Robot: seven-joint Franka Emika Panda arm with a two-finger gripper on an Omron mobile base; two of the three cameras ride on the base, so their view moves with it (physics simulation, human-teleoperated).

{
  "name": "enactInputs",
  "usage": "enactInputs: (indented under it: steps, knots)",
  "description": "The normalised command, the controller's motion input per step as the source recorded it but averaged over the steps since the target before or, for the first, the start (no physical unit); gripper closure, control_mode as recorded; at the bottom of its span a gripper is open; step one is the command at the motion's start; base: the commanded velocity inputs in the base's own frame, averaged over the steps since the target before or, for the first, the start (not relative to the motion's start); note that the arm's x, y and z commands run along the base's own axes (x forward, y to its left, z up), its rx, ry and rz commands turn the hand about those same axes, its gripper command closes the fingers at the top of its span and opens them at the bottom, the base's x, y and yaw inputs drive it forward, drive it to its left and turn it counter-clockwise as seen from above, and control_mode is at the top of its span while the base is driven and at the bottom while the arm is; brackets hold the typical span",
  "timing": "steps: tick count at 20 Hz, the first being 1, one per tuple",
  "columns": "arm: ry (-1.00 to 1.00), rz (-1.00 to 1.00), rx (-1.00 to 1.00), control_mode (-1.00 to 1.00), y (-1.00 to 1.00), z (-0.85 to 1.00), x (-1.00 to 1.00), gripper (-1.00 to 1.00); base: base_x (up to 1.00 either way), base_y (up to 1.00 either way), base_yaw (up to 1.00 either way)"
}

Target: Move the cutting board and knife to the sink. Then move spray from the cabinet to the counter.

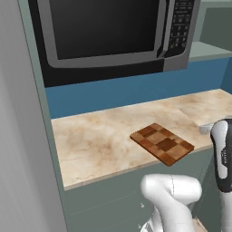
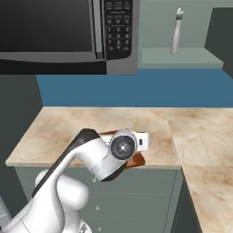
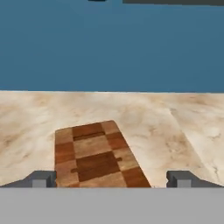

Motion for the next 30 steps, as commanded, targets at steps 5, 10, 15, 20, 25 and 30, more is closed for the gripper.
enactInputs:
  steps: [5,10,15,20,25,30]
  knots:
    - [-0.04,-0.19,0.35,-1.0,0.02,0.07,-0.46,-1.0,0.0,0.0,0.0]
    - [0.14,-0.24,0.36,-1.0,-0.13,0.44,-0.29,-1.0,0.0,0.0,0.0]
    - [0.24,-0.23,0.35,-1.0,-0.14,0.27,-0.33,-1.0,0.0,0.0,0.0]
    - [0.32,-0.22,0.4,-1.0,-0.17,0.09,-0.34,-1.0,0.0,0.0,0.0]
    - [0.13,-0.11,0.41,-1.0,-0.02,-0.33,-0.17,-1.0,0.0,0.0,0.0]
    - [0.0,-0.03,0.41,-1.0,0.0,-0.46,-0.15,-1.0,0.0,0.0,0.0]
